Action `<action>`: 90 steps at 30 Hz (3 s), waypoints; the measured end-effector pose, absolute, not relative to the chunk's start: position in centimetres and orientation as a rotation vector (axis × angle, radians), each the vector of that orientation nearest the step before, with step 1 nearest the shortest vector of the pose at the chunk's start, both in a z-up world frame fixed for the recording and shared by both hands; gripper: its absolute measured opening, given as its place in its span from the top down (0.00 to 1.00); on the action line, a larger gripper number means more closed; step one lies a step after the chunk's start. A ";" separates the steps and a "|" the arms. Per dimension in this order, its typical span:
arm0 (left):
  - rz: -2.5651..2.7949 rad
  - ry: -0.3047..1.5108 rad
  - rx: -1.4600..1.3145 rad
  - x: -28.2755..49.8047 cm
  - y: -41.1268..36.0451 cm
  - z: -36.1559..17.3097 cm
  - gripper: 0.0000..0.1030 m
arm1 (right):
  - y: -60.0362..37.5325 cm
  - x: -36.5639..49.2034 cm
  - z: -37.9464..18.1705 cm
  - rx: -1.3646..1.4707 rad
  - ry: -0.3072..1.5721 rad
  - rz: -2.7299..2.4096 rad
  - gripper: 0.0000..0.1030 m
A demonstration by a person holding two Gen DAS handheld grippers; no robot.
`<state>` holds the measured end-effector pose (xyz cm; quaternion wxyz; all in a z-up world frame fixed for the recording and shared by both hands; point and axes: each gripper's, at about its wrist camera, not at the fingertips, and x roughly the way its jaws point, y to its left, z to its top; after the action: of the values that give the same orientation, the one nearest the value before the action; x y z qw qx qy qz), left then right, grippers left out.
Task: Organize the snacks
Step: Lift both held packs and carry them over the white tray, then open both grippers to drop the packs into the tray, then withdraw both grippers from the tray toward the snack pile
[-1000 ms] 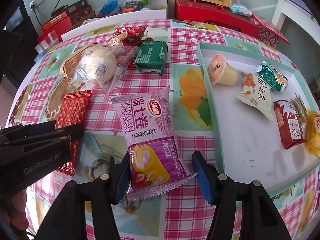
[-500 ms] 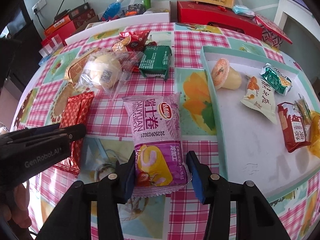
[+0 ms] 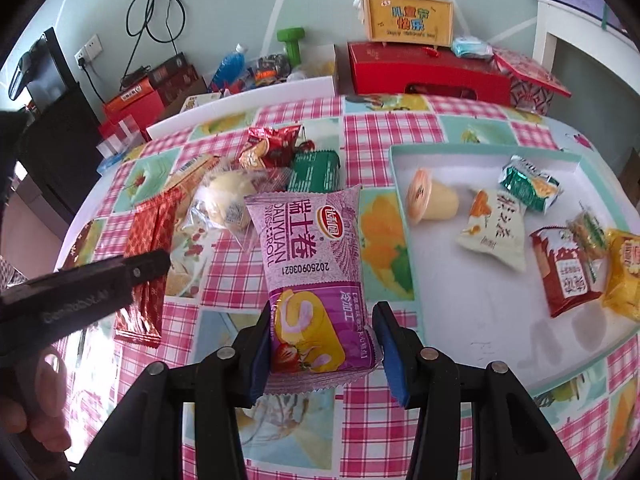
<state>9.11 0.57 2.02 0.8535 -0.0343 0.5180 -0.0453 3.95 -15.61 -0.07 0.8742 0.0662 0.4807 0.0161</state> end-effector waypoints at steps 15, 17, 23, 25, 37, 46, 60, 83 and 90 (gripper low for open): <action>-0.277 1.021 -0.030 9.2 -9.2 4.1 0.56 | -25.7 2.7 1.9 0.271 0.915 -0.229 0.51; -0.318 1.012 0.000 9.2 -11.3 4.3 0.56 | -27.5 2.3 2.1 0.272 0.903 -0.297 0.51; -0.427 0.999 0.062 8.8 -17.0 4.2 0.56 | -33.2 0.8 2.0 0.331 0.891 -0.470 0.51; -0.448 1.003 0.084 8.7 -18.4 3.7 0.56 | -34.6 0.4 1.7 0.358 0.892 -0.494 0.51; -0.462 1.056 0.164 7.5 -21.5 0.9 0.45 | -35.8 0.5 -0.1 0.403 0.943 -0.482 0.49; -0.415 1.059 0.138 7.7 -19.5 1.6 0.28 | -35.3 0.7 0.1 0.384 0.926 -0.454 0.21; -0.144 1.131 0.008 9.1 -13.4 0.5 0.04 | -33.6 1.0 0.9 0.320 0.883 -0.421 0.00; -0.168 1.103 0.030 8.7 -10.1 2.2 0.04 | -29.9 1.9 1.4 0.294 0.880 -0.324 0.00; -0.165 1.076 0.067 9.7 -8.9 2.9 0.04 | -28.1 2.7 2.2 0.276 0.874 -0.294 0.00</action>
<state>9.66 -8.85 2.93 0.8551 0.0320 0.5115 -0.0786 2.74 -28.13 2.25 0.8865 0.1327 0.4201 -0.1413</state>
